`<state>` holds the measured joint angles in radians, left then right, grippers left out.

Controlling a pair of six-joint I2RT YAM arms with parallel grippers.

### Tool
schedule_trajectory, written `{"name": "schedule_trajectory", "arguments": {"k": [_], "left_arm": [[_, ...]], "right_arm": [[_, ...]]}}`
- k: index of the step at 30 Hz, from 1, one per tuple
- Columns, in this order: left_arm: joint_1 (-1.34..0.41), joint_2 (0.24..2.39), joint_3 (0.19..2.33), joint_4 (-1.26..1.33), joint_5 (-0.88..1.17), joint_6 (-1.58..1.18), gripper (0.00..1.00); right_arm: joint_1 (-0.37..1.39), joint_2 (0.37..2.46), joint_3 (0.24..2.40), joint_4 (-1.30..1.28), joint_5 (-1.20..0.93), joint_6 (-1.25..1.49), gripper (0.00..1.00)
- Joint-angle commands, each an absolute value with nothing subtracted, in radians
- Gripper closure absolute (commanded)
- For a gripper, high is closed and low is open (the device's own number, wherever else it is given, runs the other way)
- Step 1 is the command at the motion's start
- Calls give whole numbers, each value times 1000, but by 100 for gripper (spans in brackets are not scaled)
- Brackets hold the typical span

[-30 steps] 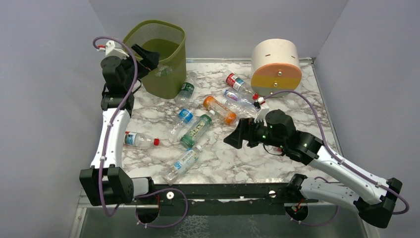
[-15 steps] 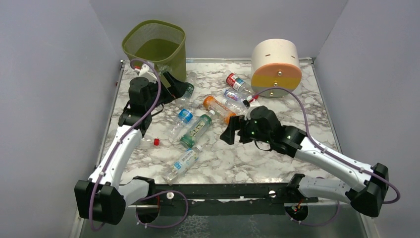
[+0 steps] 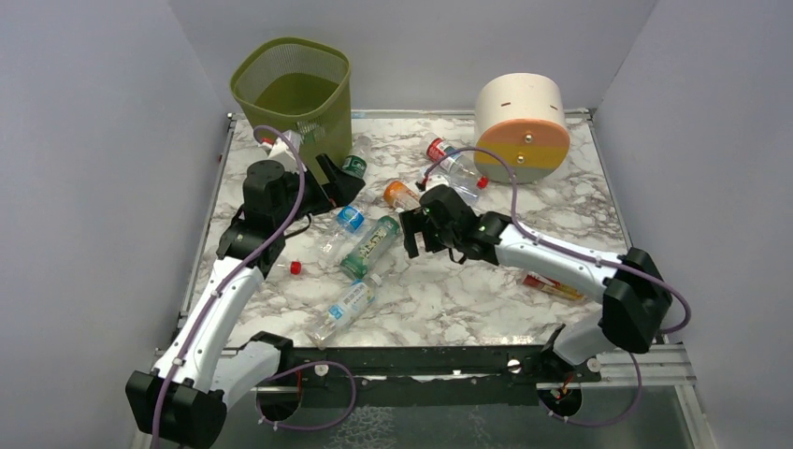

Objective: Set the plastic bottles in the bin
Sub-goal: Pick up the plastic bottle at the center of the board.

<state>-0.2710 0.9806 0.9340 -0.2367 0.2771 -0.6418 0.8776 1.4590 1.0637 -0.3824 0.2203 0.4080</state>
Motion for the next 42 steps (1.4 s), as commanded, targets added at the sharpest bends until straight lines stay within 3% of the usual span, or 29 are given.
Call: {"name": "schedule_trajectory", "arguments": {"k": [1,9,30,36,42], "left_arm": [[-300,929,898,-297,309,-629,1],[-333,874,856,-332,307,-644,1],[-354,880,862,-354,285,-641,1],[-360,882,866,-358,279,-643,1],[-366,878,861,-358,276,-650,1]], "right_arm": [[848,1558,1136,-323,272,312,7],[777,1720,1219,-303,247,253,12],[704,1931,1329,-287,178,194,10],[701,1911,1319,-281,173,192,31],[700,1834,1285,-282,176,196,35]]}}
